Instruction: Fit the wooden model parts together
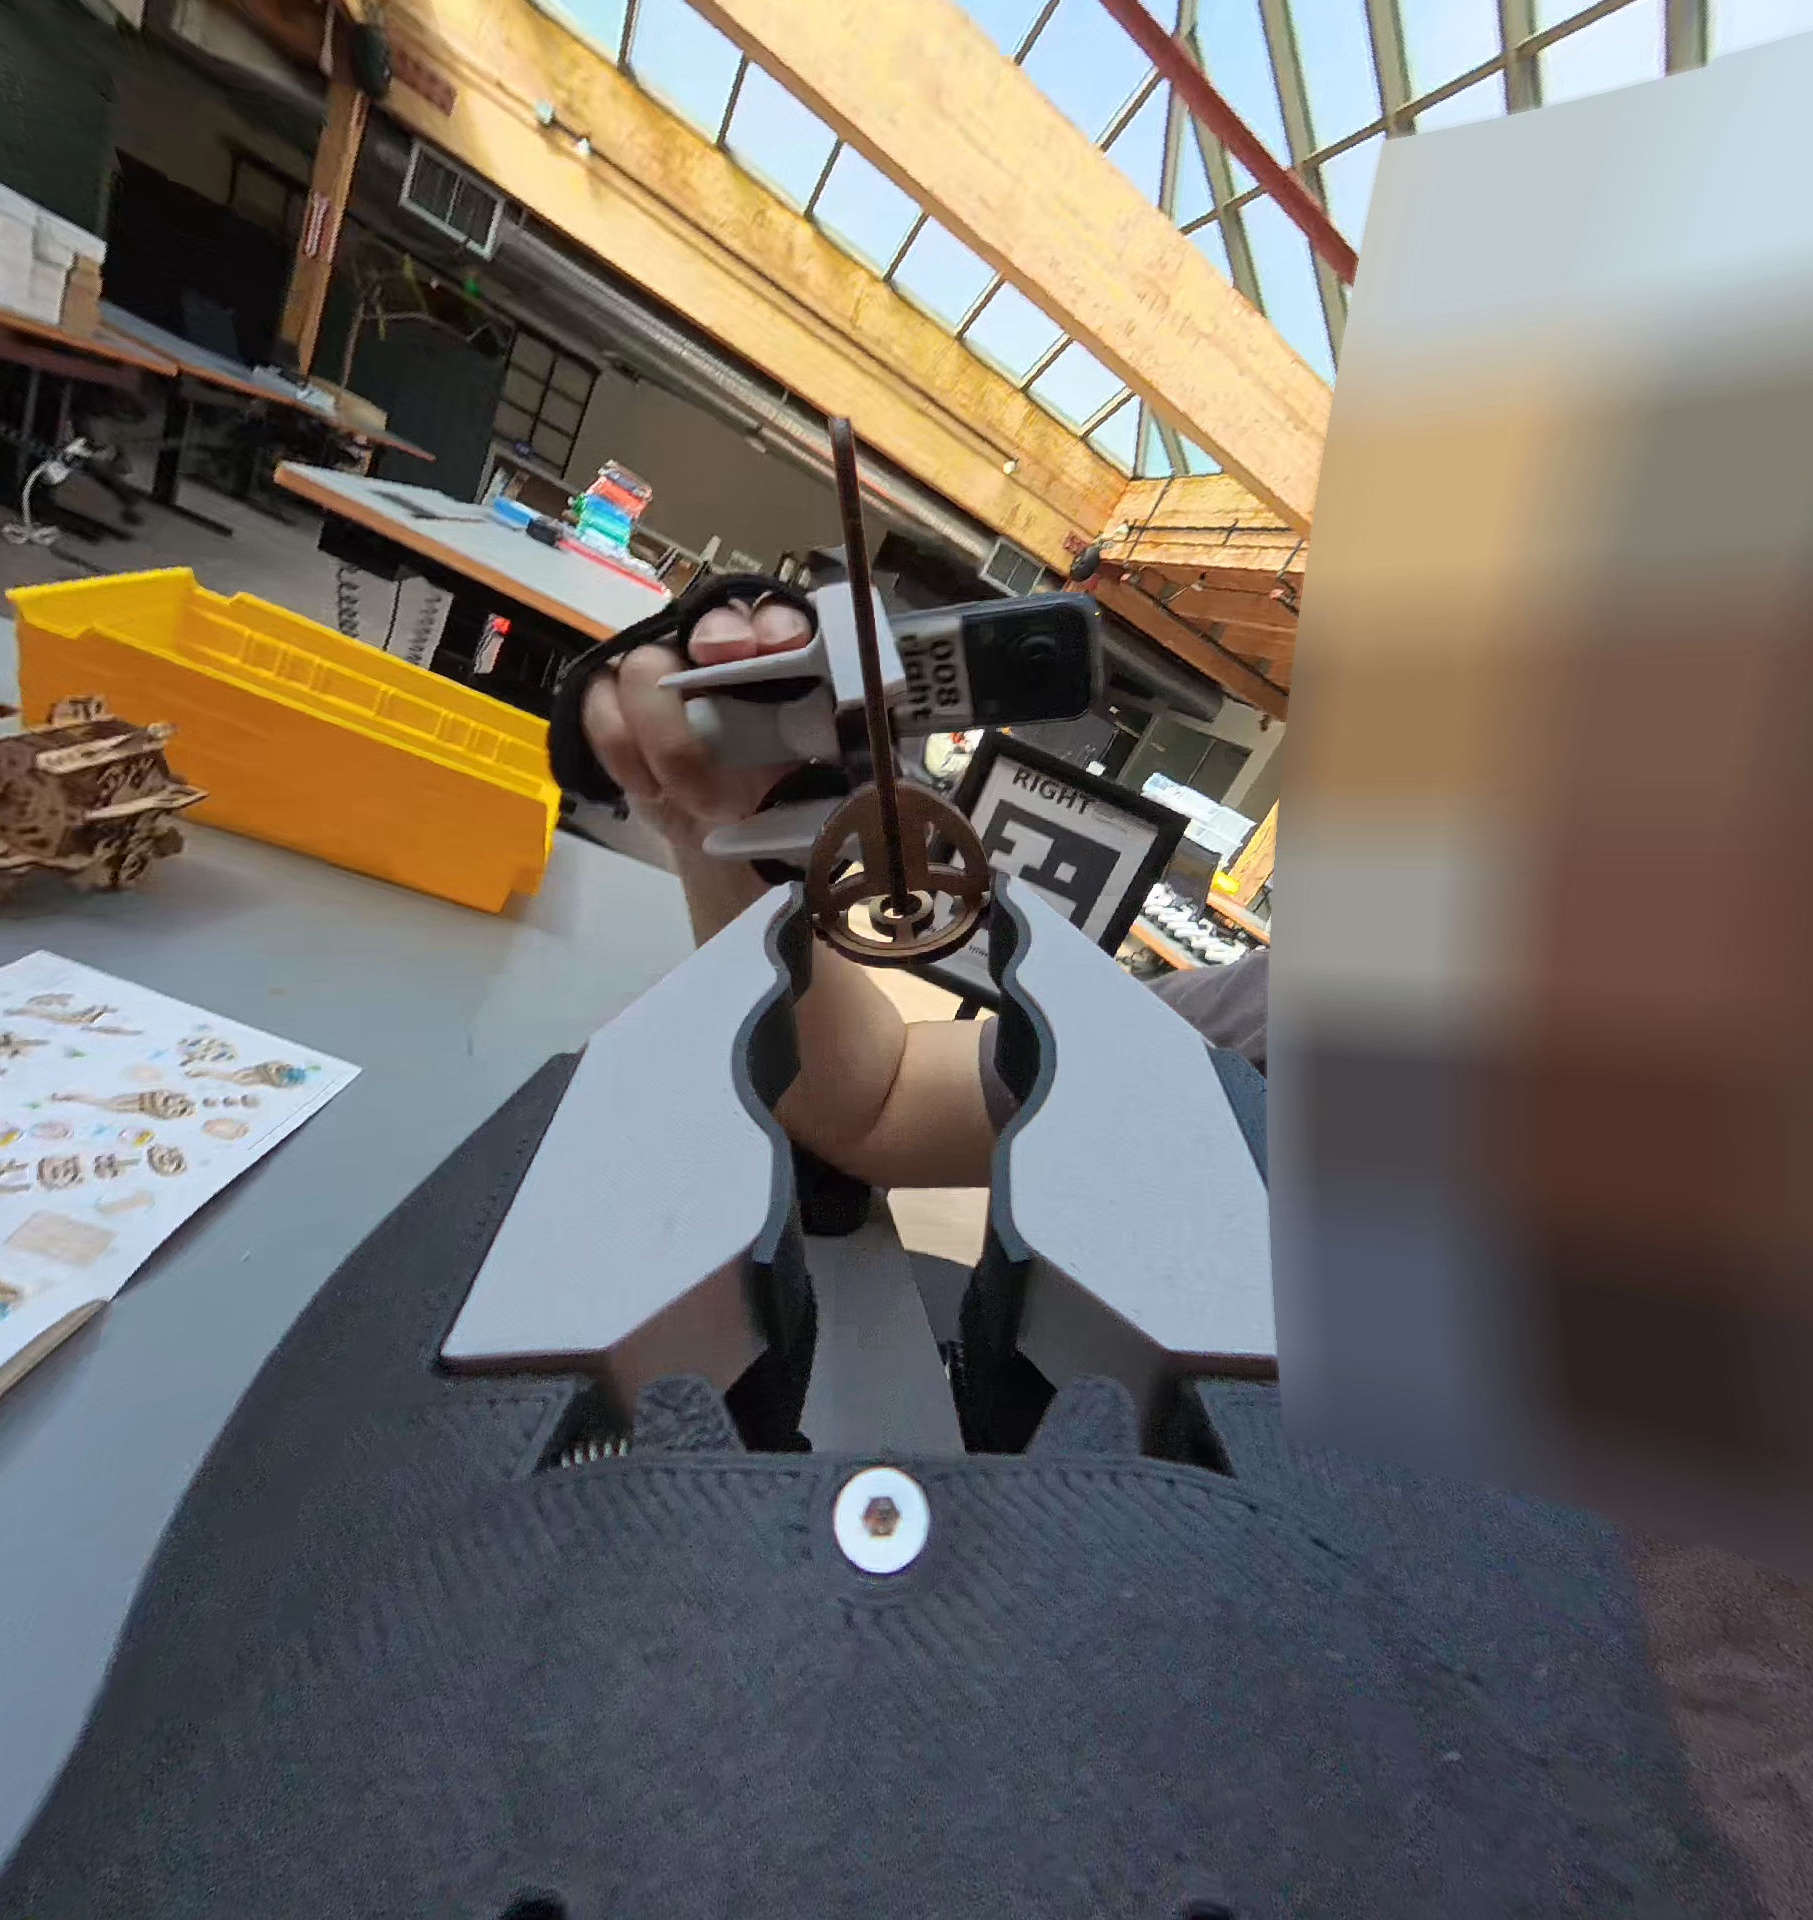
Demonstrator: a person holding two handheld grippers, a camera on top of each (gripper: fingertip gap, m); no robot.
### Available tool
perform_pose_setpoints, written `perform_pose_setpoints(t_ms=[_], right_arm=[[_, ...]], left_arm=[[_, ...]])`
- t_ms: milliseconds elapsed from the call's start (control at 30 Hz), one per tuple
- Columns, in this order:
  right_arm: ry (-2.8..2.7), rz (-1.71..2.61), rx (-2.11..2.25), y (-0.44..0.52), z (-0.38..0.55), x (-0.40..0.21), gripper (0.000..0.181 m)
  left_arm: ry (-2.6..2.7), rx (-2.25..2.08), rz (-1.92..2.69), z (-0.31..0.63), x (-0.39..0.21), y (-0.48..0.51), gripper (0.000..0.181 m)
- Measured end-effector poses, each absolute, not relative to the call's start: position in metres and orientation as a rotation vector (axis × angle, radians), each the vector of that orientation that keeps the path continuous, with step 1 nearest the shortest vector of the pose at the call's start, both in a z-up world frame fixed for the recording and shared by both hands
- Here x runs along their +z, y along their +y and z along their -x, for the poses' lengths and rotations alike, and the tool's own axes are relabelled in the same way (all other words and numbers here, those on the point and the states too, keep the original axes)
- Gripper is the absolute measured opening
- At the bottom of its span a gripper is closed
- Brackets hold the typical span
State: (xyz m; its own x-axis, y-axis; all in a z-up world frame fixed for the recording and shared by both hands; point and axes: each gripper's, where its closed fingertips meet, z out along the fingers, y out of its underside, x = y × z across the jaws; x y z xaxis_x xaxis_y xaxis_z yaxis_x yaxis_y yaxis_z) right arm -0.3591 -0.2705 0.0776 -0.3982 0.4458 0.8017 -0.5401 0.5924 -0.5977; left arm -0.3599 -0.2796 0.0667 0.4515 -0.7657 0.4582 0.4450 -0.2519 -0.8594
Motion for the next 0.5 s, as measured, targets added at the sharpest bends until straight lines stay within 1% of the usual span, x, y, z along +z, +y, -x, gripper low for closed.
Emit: perform_pose_setpoints(t_ms=[67, 200, 333, 433, 500], right_arm=[[-1.741, -0.031, 0.936, -0.264, 0.361, 0.071, 0.029], [-1.852, -0.018, 0.797, -0.271, 0.362, 0.054, 0.030], [-1.869, -0.004, 0.828, -0.276, 0.363, 0.052, 0.017], [-1.866, -0.008, 0.813, -0.274, 0.362, 0.052, 0.023], [-1.867, -0.026, 0.770, -0.273, 0.363, 0.050, 0.025]], left_arm=[[0.301, -1.157, 1.527, 0.361, 0.054, -0.277, 0.032], [0.298, -1.164, 1.578, 0.360, 0.048, -0.276, 0.032], [0.327, -1.134, 1.621, 0.357, 0.042, -0.277, 0.032], [0.331, -1.144, 1.634, 0.355, 0.041, -0.278, 0.032], [0.332, -1.144, 1.653, 0.354, 0.038, -0.277, 0.032]])
